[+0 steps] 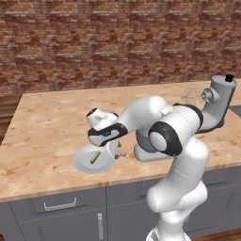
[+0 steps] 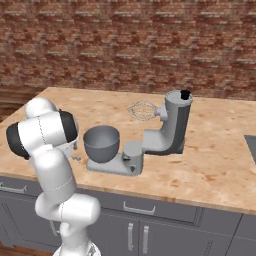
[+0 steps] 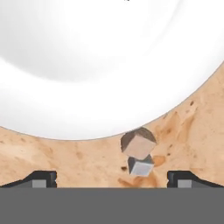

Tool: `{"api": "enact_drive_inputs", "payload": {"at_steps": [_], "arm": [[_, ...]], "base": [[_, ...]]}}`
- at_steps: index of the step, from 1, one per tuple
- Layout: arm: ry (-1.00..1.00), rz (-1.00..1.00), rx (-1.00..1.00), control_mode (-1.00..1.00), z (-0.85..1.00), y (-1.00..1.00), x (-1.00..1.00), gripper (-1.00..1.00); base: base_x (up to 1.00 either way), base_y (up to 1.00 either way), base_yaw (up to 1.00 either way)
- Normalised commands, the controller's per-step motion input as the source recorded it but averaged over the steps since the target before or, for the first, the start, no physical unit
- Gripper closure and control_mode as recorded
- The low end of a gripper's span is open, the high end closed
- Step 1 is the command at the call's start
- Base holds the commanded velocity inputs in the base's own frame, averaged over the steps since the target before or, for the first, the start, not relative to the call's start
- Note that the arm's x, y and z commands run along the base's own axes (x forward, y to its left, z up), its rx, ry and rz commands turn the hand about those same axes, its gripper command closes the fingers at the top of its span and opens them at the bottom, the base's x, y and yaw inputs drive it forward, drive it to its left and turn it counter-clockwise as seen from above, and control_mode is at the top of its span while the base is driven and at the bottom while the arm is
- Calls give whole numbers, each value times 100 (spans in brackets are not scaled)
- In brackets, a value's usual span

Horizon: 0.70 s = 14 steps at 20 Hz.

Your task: Add butter and sugar cubes to the stand mixer bowl and then turn on the stand mixer to begin making frosting.

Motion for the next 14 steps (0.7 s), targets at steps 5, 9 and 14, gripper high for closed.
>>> {"api": "enact_drive_inputs", "payload": {"at_steps": [5, 9, 14], "arm": [[0, 1, 0, -100, -26, 0, 23, -100], [0, 0, 0, -100, -15, -1, 24, -100], [0, 0, 0, -100, -19, 0, 20, -100]], "base": [[0, 0, 0], [0, 0, 0], [0, 0, 0]]}}
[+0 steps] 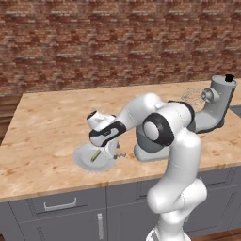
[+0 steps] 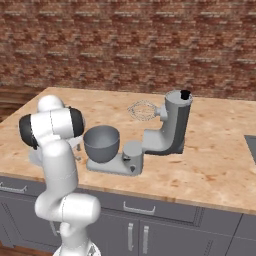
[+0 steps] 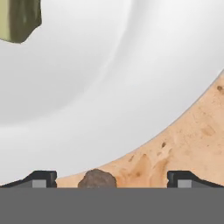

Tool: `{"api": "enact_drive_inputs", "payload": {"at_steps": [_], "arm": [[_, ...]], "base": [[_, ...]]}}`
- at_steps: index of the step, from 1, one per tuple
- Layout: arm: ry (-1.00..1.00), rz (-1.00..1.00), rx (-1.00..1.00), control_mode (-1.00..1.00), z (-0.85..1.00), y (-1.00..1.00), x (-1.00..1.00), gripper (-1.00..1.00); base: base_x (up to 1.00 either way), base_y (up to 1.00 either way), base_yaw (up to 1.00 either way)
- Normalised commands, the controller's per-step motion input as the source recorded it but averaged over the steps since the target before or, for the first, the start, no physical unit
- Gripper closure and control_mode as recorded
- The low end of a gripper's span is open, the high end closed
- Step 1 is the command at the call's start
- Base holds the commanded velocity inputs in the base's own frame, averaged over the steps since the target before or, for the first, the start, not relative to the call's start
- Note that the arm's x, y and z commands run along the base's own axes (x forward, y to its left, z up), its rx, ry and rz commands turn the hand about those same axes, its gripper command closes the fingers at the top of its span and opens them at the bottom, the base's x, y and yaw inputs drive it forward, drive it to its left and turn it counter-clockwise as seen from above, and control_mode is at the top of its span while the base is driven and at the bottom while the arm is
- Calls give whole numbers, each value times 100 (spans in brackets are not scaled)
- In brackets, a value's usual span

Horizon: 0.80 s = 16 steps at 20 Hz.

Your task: Add butter and sugar cubes to the stand mixer bowl and then turn on the stand mixer to begin making frosting.

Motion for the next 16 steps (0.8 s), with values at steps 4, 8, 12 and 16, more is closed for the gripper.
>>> {"api": "enact_drive_inputs", "payload": {"at_steps": [4, 8, 12, 16], "arm": [[0, 0, 0, -100, -18, -17, 0, -100], [0, 0, 0, -100, -8, -31, 0, -100], [0, 0, 0, -100, -10, -32, 0, -100], [1, 0, 0, -100, -30, -13, -2, -100]], "base": [[0, 0, 0], [0, 0, 0], [0, 0, 0], [0, 0, 0]]}}
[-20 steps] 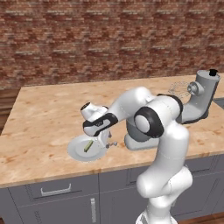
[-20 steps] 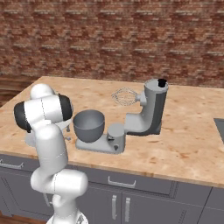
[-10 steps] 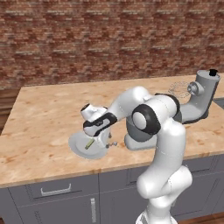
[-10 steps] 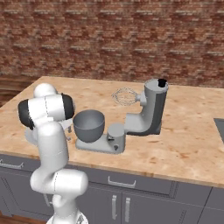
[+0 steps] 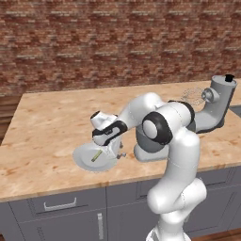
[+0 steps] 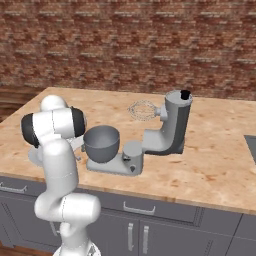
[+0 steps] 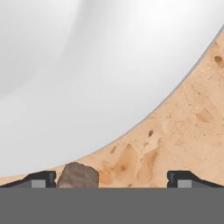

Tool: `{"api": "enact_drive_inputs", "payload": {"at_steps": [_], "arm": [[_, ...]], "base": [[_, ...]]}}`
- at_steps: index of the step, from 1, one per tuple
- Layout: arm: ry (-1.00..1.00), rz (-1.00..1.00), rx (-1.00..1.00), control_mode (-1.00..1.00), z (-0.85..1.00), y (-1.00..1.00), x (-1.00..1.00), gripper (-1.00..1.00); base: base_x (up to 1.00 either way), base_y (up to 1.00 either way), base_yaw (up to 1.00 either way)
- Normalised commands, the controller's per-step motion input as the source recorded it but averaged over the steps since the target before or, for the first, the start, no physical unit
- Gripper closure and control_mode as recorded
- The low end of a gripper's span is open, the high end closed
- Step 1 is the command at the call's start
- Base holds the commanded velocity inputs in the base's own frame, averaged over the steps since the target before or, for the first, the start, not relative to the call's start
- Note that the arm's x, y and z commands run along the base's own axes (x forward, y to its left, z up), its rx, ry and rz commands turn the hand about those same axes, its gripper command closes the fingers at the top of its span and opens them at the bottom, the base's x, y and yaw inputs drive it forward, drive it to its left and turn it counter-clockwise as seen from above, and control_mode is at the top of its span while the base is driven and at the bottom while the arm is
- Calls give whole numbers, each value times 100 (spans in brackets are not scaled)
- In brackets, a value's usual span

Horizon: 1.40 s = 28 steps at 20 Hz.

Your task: Add butter and sugar cubes to the stand mixer bowl and then turn on the stand mixer to begin making frosting.

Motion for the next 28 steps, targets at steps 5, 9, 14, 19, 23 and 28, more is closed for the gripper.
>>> {"api": "enact_drive_inputs", "payload": {"at_steps": [5, 9, 14, 19, 23, 28], "arm": [[2, 1, 0, -100, -34, 0, 0, 100], [0, 0, 0, -100, -10, 0, -5, 100], [0, 0, 3, -100, 4, 0, -27, 100], [-6, 0, 13, -100, 68, 2, -39, 100], [-13, 0, 16, -100, 100, 0, -38, 100], [-11, 0, 14, -100, 92, -15, -33, 100]], "base": [[0, 0, 0], [0, 0, 0], [0, 0, 0], [0, 0, 0], [0, 0, 0], [0, 0, 0]]}}
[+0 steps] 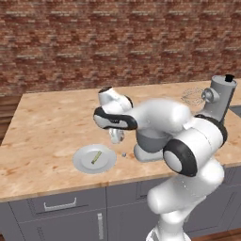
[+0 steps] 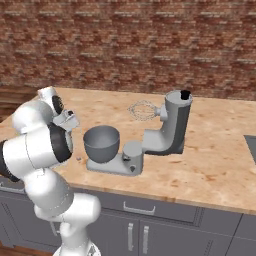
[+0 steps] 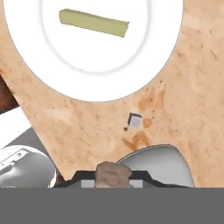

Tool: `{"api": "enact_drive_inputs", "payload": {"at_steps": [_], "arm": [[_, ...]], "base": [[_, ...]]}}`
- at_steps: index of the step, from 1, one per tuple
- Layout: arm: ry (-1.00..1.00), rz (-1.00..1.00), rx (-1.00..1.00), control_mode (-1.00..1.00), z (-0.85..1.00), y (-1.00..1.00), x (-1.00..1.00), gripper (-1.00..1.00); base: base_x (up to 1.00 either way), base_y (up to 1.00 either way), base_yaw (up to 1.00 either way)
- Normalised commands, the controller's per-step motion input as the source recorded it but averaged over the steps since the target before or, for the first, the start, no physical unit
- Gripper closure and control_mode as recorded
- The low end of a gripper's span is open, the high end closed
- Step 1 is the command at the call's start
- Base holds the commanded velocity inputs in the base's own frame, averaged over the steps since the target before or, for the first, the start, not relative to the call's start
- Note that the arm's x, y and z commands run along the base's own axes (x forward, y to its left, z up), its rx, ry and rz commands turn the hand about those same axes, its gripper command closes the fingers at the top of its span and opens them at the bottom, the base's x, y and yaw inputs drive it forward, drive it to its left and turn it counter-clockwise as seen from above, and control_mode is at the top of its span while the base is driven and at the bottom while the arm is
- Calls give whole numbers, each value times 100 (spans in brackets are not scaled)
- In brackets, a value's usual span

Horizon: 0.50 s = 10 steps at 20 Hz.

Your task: Add butter and sugar cubes to the stand mixer bowl and then turn on the stand mixer to begin making frosting.

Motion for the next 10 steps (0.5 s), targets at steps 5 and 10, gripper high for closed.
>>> {"api": "enact_drive_inputs", "payload": {"at_steps": [5, 10], "arm": [[-15, 0, 10, -100, 77, -35, -23, 100], [-8, -2, 6, -100, 48, -52, -2, 100]], "base": [[0, 0, 0], [0, 0, 0]]}}
